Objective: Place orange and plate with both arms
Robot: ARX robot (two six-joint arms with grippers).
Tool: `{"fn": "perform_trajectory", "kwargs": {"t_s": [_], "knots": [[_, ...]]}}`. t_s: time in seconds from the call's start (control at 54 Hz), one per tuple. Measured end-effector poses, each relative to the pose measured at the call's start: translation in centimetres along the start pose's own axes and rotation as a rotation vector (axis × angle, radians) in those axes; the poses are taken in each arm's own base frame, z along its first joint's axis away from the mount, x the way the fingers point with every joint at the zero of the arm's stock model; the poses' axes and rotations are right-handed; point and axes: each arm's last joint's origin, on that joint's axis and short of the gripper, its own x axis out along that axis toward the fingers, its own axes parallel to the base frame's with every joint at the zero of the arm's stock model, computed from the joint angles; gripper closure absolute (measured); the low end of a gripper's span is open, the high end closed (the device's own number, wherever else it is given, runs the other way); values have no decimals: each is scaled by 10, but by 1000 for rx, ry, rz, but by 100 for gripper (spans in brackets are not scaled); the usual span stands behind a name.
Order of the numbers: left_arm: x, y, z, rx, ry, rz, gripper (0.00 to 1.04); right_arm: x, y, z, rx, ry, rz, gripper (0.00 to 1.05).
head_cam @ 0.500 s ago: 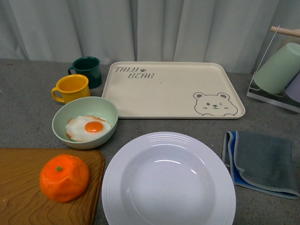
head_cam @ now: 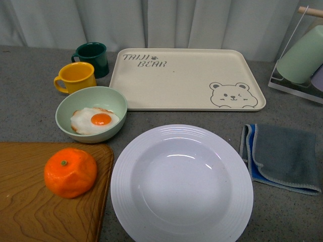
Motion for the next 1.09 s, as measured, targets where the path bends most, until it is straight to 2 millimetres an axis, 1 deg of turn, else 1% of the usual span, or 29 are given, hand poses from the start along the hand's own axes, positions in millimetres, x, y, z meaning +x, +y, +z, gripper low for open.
{"fn": "perform_trajectory", "kwargs": {"t_s": [0.278,0.296,0.333,0.37,0.407,0.426,0.481,0.556,0.611,0.63,0.685,0.741,0.87,0.963,1.093], "knots": [[0,0,0,0,0,0,7,0,0,0,0,0,0,9],[0,0,0,-3,13,10,7,0,0,0,0,0,0,9],[3,-2,-3,-23,172,62,7,0,0,0,0,0,0,9],[9,-5,-8,-25,256,83,7,0,0,0,0,0,0,9],[15,-8,-11,-26,287,72,7,0,0,0,0,0,0,9],[21,-12,-12,-28,303,62,7,0,0,0,0,0,0,9],[32,-18,-13,-35,329,52,7,0,0,0,0,0,0,9],[51,-25,-9,-47,322,40,7,0,0,0,0,0,0,9],[64,-30,-11,-65,360,20,7,0,0,0,0,0,0,9],[71,-33,-13,-82,404,3,7,0,0,0,0,0,0,9],[84,-37,-20,-113,490,-39,7,0,0,0,0,0,0,9],[96,-43,-34,-130,603,-75,7,0,0,0,0,0,0,9],[113,-50,-58,-148,787,-112,7,0,0,0,0,0,0,9],[121,-51,-65,-148,838,-115,7,0,0,0,0,0,0,9],[131,-53,-69,-175,877,-141,7,0,0,0,0,0,0,9]]}}
